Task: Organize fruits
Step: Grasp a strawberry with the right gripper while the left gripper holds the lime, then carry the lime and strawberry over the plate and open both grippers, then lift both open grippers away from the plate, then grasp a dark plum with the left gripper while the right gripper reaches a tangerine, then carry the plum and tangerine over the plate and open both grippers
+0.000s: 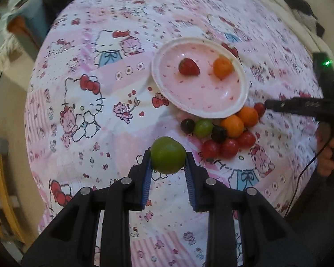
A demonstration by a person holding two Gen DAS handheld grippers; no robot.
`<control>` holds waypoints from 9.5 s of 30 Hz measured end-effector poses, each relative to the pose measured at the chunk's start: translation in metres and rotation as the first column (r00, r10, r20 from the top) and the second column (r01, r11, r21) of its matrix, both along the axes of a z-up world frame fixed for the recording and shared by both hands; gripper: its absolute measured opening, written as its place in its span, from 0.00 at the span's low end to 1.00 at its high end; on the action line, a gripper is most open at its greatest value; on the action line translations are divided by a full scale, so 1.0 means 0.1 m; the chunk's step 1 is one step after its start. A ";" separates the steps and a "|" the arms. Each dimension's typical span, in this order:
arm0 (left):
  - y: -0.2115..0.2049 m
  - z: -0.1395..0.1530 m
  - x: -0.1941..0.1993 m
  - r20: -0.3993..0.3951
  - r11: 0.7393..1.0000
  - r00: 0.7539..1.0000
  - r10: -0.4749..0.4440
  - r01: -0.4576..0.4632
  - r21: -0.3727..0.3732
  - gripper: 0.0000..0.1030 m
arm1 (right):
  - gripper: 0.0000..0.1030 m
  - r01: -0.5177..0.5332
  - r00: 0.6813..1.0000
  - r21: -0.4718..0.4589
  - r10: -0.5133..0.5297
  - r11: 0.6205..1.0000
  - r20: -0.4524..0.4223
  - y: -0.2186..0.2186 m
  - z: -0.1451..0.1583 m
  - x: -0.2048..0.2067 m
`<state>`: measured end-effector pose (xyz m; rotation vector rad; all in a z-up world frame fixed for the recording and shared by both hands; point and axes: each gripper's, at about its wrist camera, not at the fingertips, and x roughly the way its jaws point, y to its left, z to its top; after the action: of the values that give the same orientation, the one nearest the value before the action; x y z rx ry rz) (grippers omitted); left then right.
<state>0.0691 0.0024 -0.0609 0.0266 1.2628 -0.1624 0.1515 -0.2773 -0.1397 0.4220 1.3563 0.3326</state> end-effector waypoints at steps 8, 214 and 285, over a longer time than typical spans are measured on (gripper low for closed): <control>0.00 -0.08 0.05 -0.003 0.999 1.000 0.023 -0.024 -0.030 0.24 | 0.42 0.023 0.998 -0.059 -0.027 0.998 -0.052 0.13 -0.24 0.13; -0.13 -0.78 0.63 -0.130 0.965 0.963 0.236 -0.248 -0.085 0.37 | 0.67 0.030 0.991 0.049 -0.036 0.998 0.128 0.14 0.41 -0.41; 0.13 -0.05 0.11 0.141 0.962 0.956 0.256 -0.238 -0.130 0.13 | 0.43 0.164 0.986 0.189 -0.168 0.968 0.009 -0.14 0.10 -0.18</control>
<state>0.0798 0.0157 -0.0662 -0.2120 1.0876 -0.0133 0.1334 -0.2915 -0.1300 0.6829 1.2602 0.3269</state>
